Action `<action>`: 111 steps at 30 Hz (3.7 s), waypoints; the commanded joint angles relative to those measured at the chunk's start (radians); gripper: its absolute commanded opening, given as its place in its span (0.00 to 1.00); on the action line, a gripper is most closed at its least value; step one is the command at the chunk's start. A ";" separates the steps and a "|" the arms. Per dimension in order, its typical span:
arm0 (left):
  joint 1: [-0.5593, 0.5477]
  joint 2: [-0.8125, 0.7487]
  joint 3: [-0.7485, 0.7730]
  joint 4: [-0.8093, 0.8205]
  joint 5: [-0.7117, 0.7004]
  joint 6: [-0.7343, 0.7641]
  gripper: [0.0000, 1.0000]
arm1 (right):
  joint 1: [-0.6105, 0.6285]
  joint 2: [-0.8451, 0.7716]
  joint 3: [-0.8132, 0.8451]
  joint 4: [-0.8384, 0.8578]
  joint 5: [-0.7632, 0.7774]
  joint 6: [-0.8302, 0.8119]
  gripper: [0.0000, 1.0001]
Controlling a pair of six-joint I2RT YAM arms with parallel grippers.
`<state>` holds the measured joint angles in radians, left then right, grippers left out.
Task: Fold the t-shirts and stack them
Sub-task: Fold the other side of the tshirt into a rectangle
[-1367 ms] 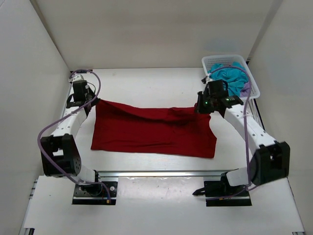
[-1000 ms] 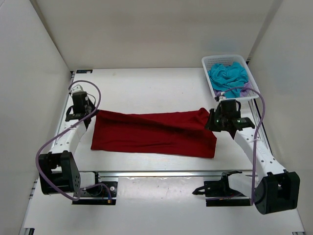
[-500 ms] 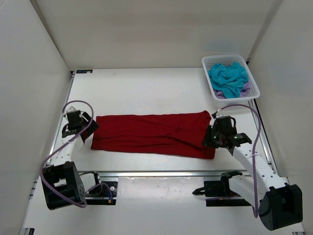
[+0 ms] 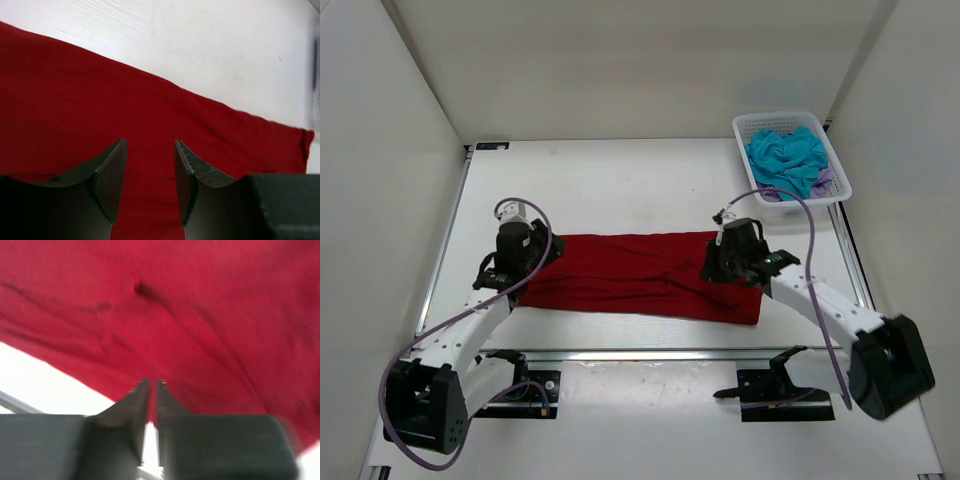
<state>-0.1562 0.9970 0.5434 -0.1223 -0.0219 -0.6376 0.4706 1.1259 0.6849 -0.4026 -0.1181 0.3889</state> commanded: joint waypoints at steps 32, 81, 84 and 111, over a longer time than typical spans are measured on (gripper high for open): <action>-0.123 0.081 -0.122 0.216 0.042 -0.053 0.52 | 0.055 0.270 0.136 0.167 -0.149 -0.042 0.00; 0.000 0.562 0.090 0.371 0.205 -0.155 0.50 | -0.455 0.531 0.211 0.426 -0.017 0.019 0.32; 0.012 0.555 0.095 0.375 0.195 -0.158 0.51 | -0.464 0.548 0.215 0.455 -0.072 0.037 0.16; 0.204 0.497 0.078 0.394 0.313 -0.241 0.51 | -0.504 0.398 0.160 0.406 -0.046 0.088 0.31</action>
<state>0.0856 1.6035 0.5903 0.2981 0.3164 -0.9131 -0.0654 1.6421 0.8204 0.0132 -0.2096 0.4950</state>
